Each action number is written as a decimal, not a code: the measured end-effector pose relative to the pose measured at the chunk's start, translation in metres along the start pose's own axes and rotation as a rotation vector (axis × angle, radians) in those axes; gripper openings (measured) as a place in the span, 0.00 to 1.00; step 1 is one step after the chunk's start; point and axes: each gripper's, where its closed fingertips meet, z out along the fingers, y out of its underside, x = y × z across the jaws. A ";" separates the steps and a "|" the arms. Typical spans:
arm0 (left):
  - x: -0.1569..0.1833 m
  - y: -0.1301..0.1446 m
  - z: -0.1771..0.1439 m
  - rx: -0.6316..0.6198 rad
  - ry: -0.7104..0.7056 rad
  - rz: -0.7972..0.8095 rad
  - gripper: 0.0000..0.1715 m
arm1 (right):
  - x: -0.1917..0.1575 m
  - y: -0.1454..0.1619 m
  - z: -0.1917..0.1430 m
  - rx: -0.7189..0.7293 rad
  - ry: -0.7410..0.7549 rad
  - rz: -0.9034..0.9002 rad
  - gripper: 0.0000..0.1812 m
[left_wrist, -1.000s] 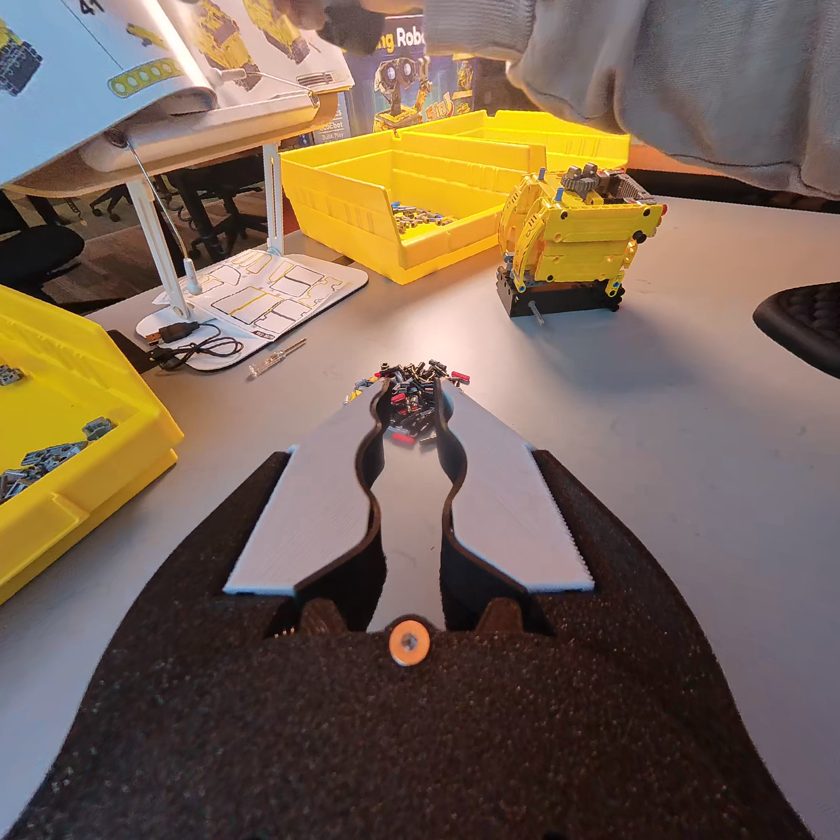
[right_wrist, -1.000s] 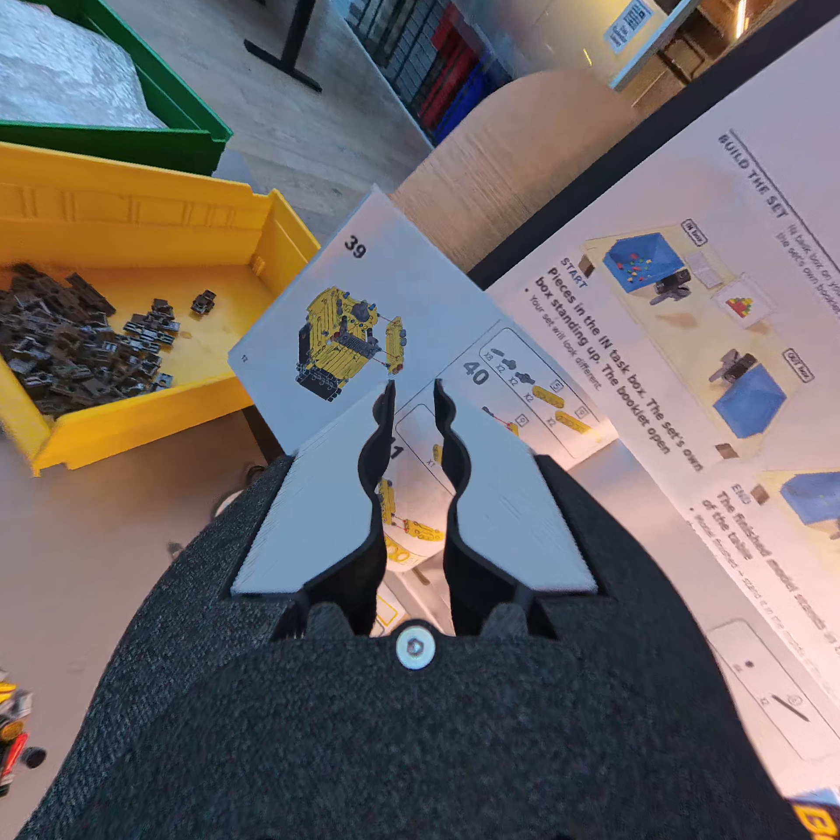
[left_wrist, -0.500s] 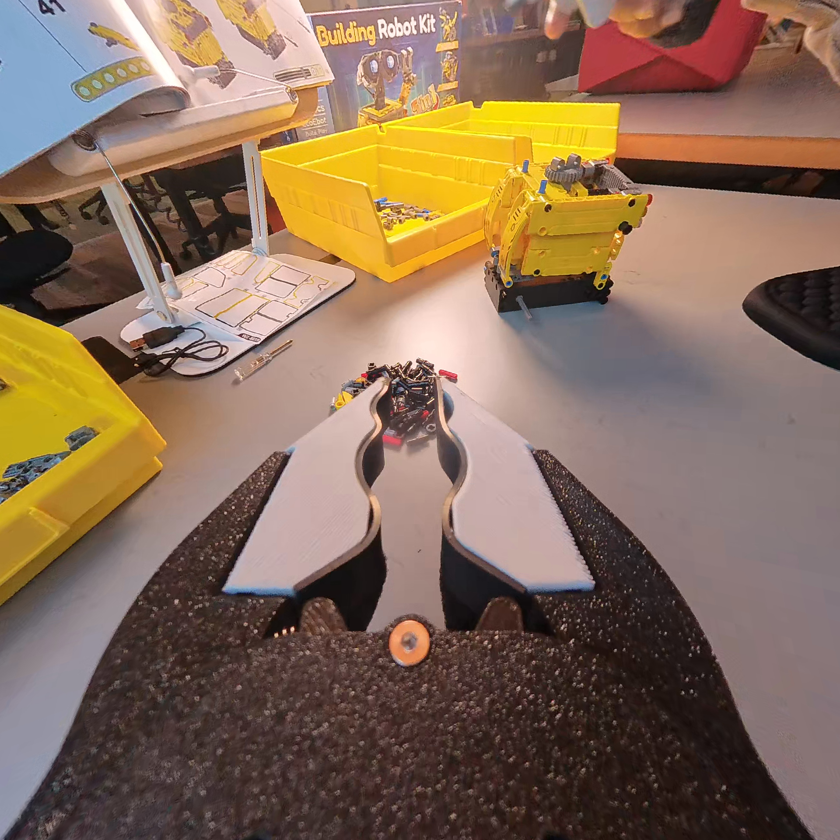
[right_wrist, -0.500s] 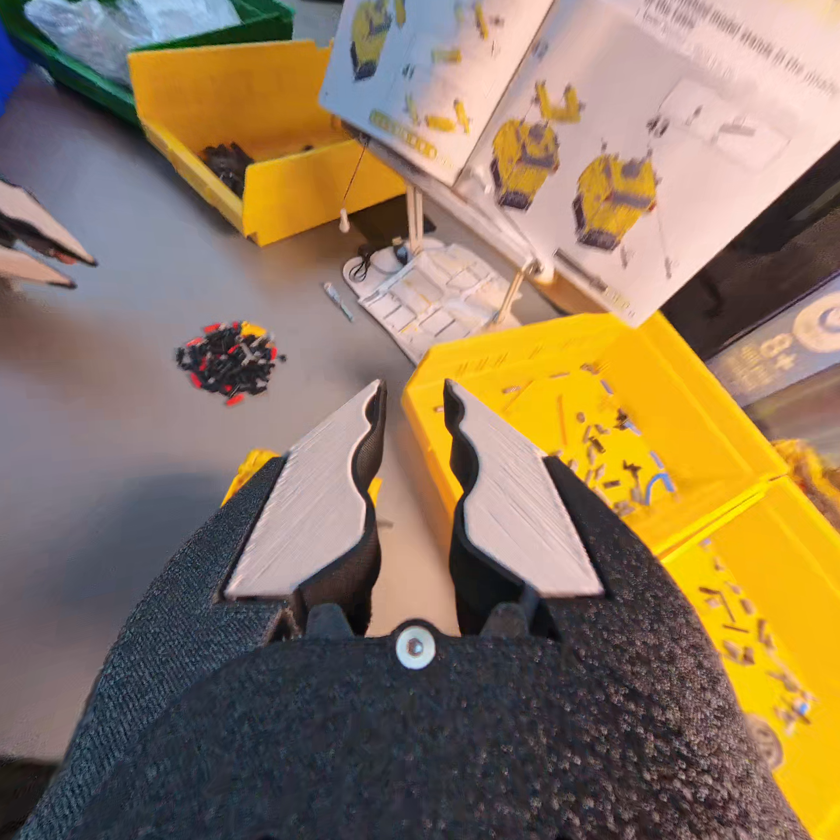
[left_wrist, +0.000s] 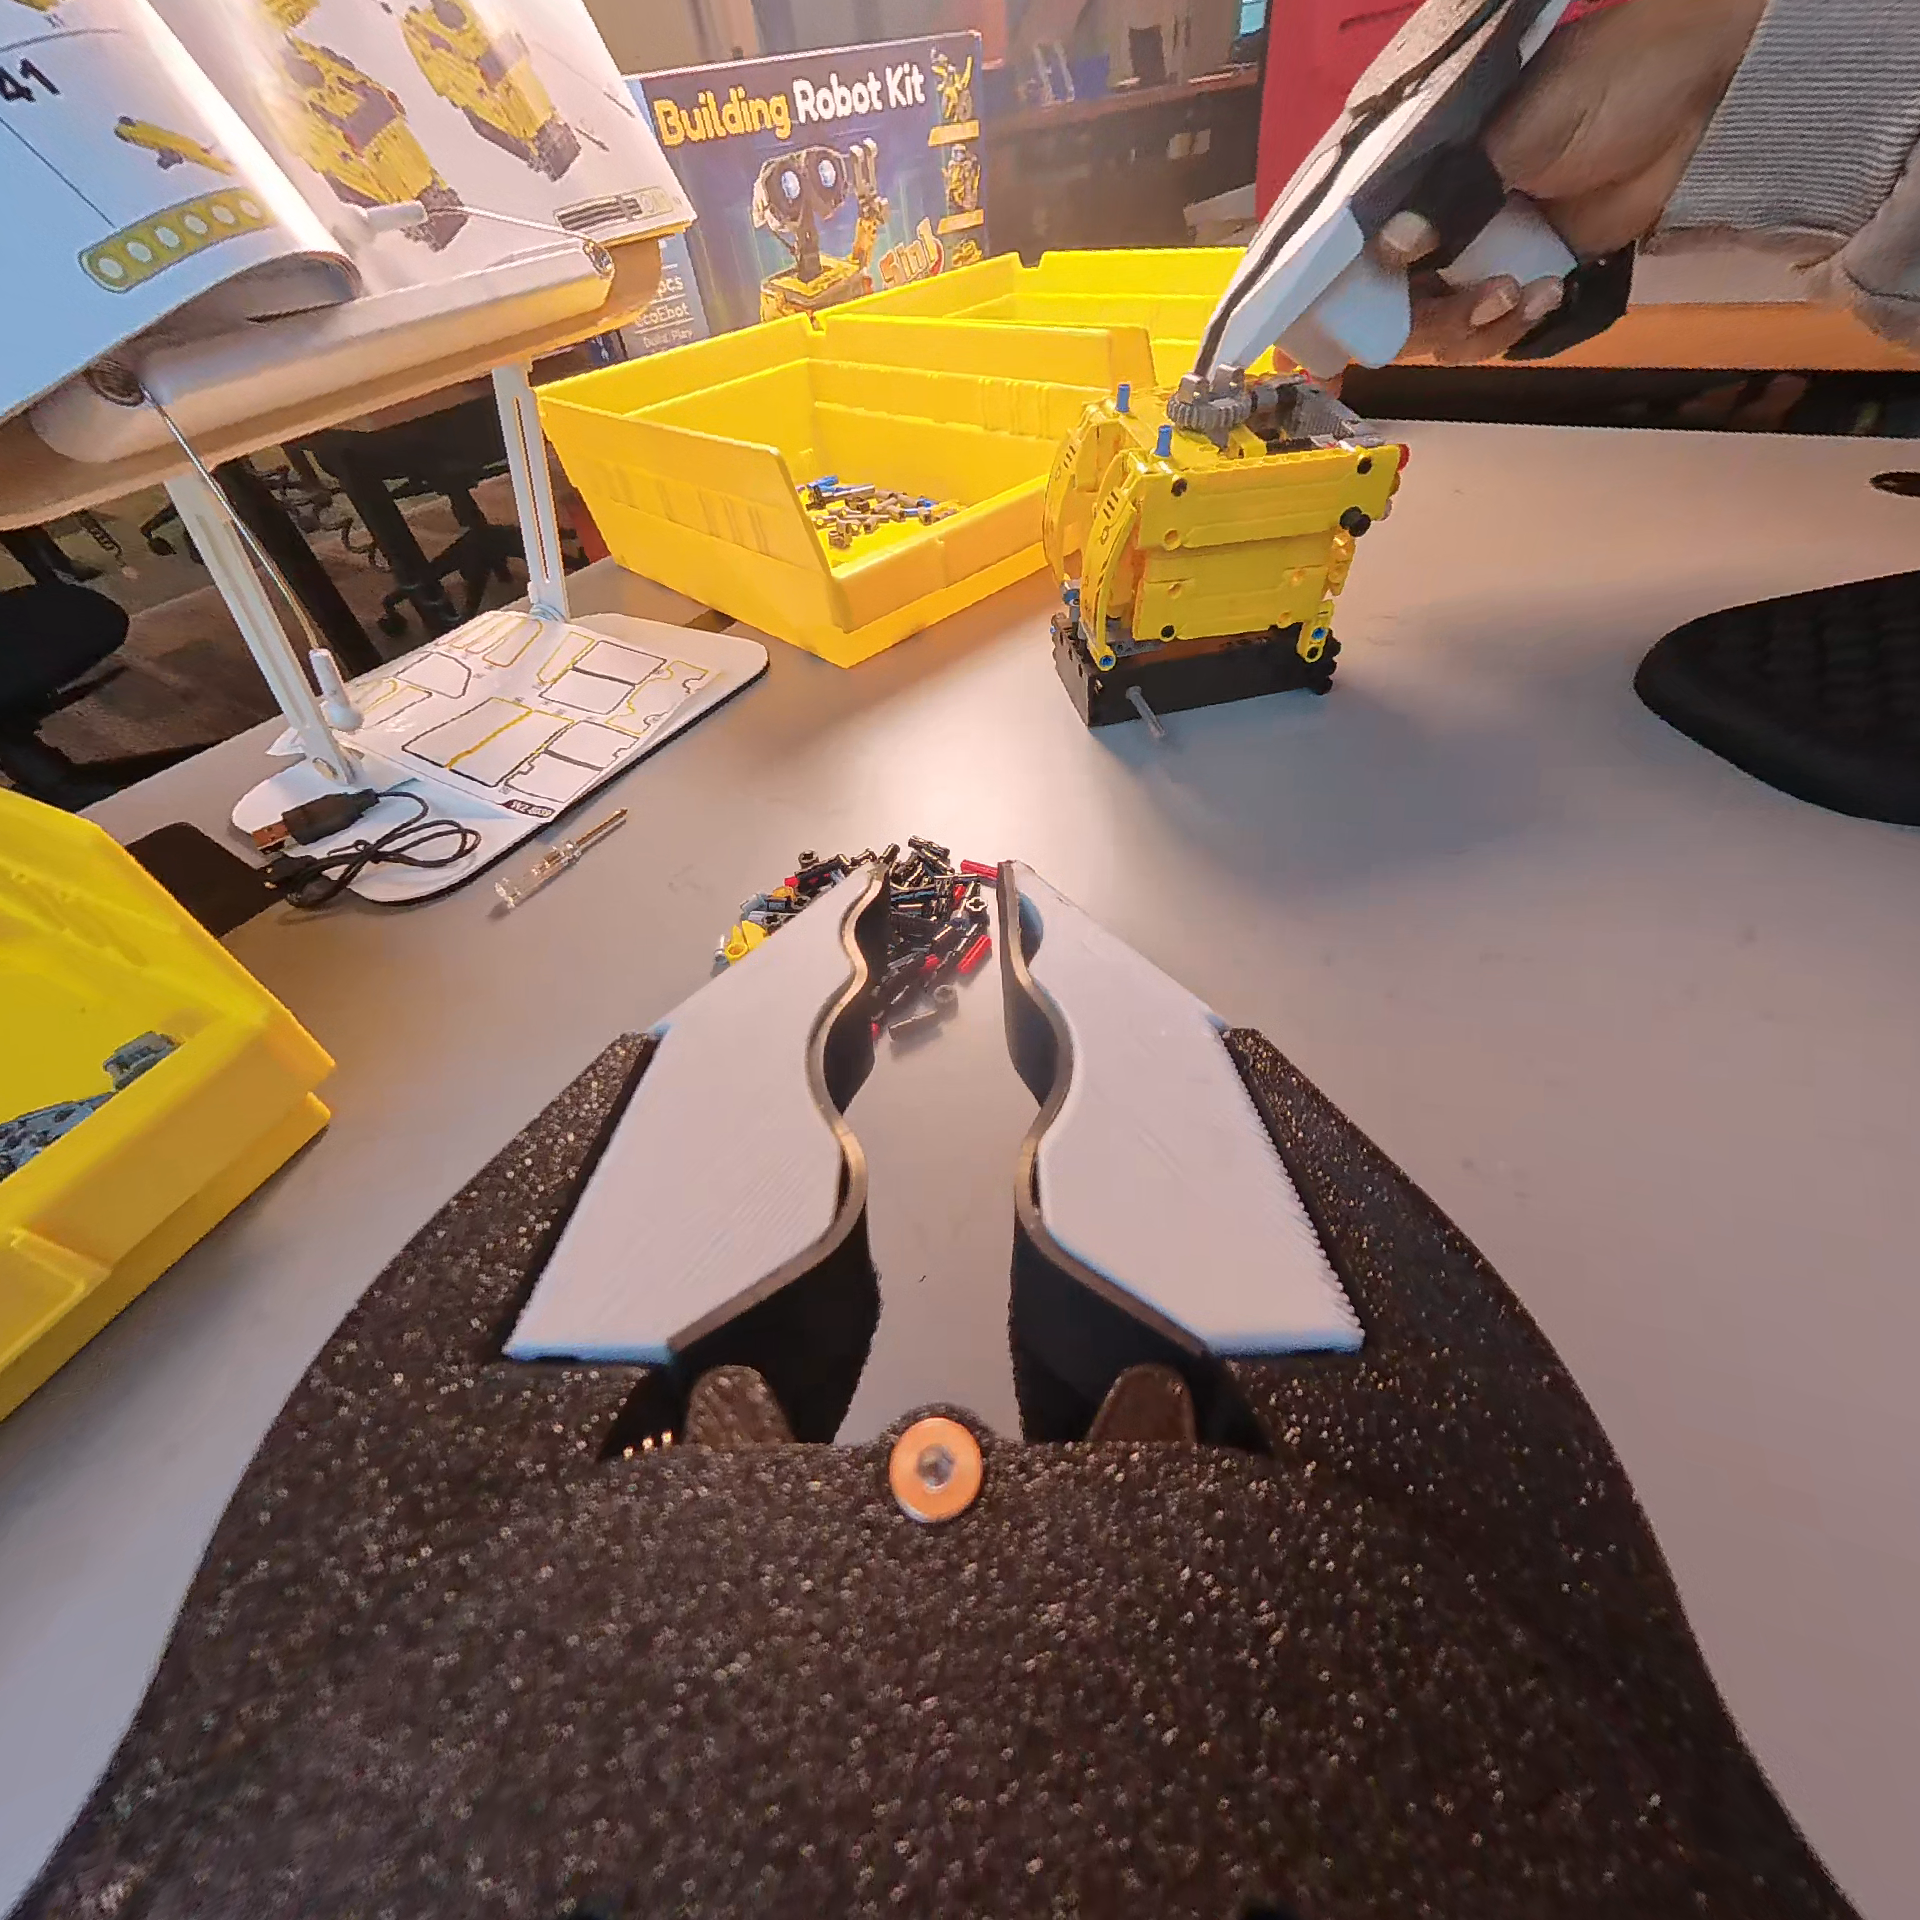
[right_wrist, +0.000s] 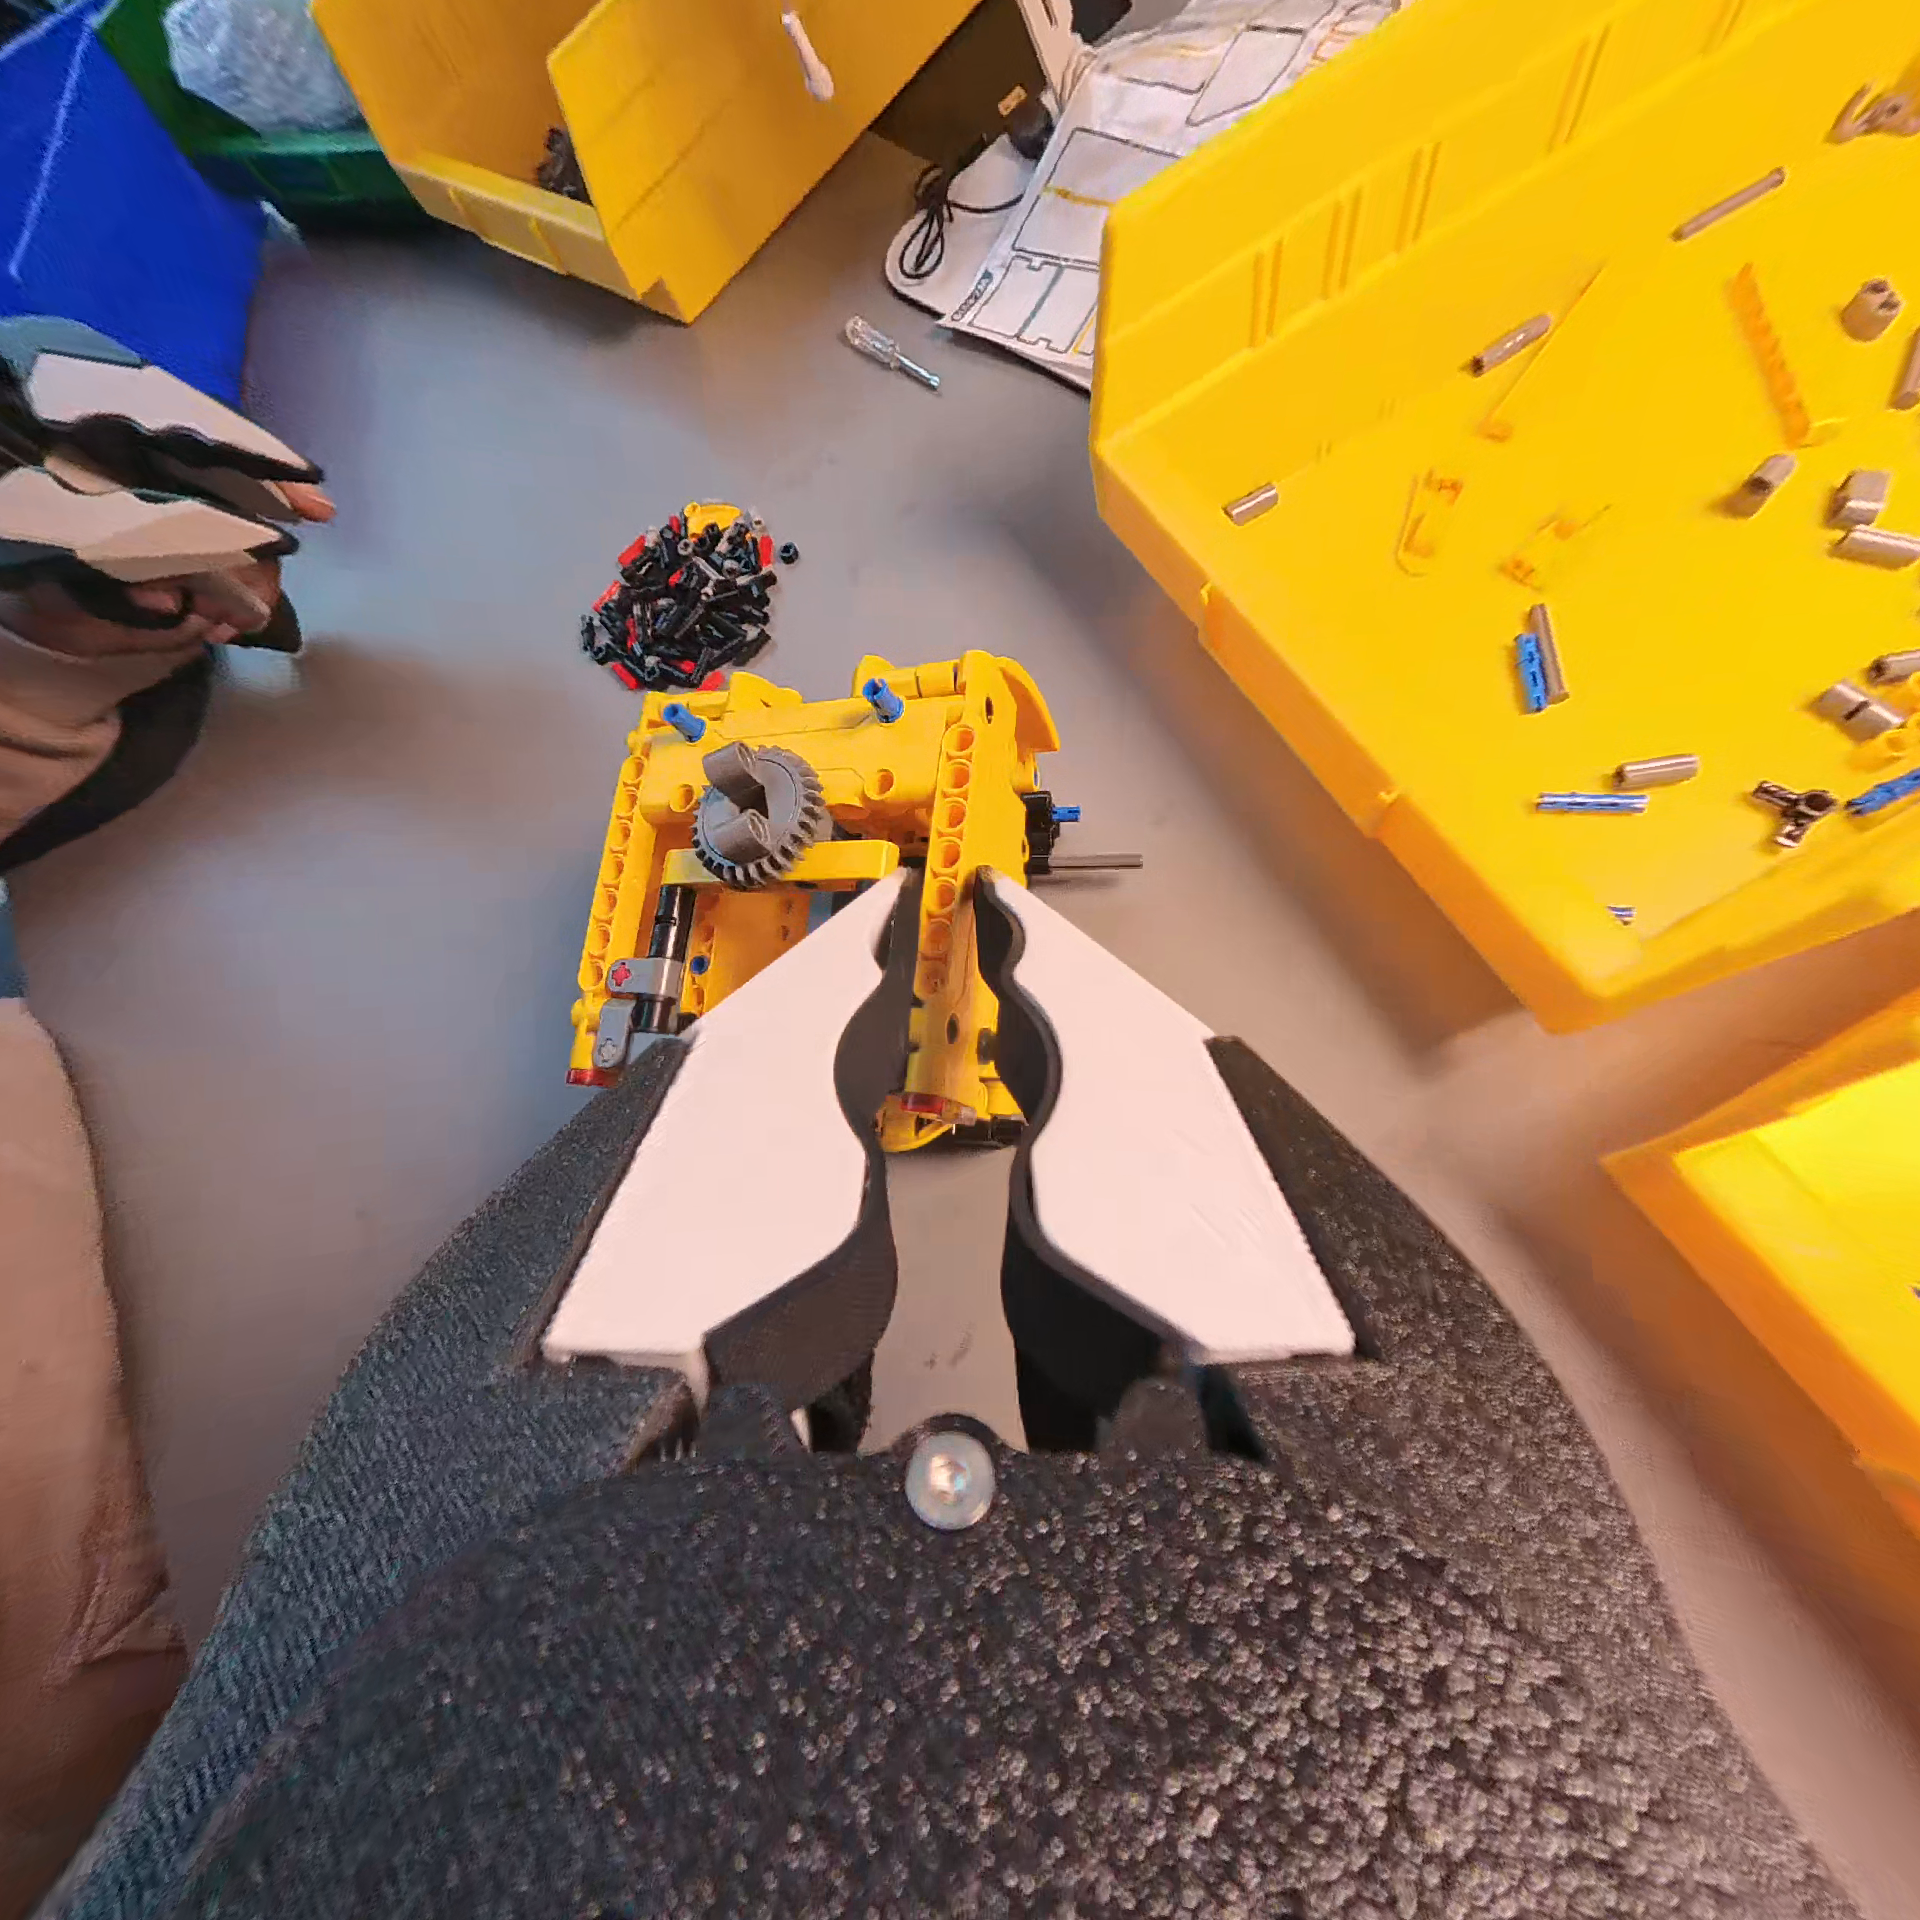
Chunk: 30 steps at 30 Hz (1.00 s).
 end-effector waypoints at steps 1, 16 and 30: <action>0.000 0.000 0.000 0.000 0.000 0.001 0.11 | 0.000 -0.001 0.001 0.004 -0.009 0.016 0.05; 0.041 -0.018 -0.006 0.094 0.194 0.071 0.14 | -0.117 -0.003 0.055 0.046 -0.085 -0.058 0.04; 0.072 -0.013 -0.009 0.067 0.333 0.148 0.20 | -0.175 -0.009 0.084 0.121 -0.051 -0.118 0.05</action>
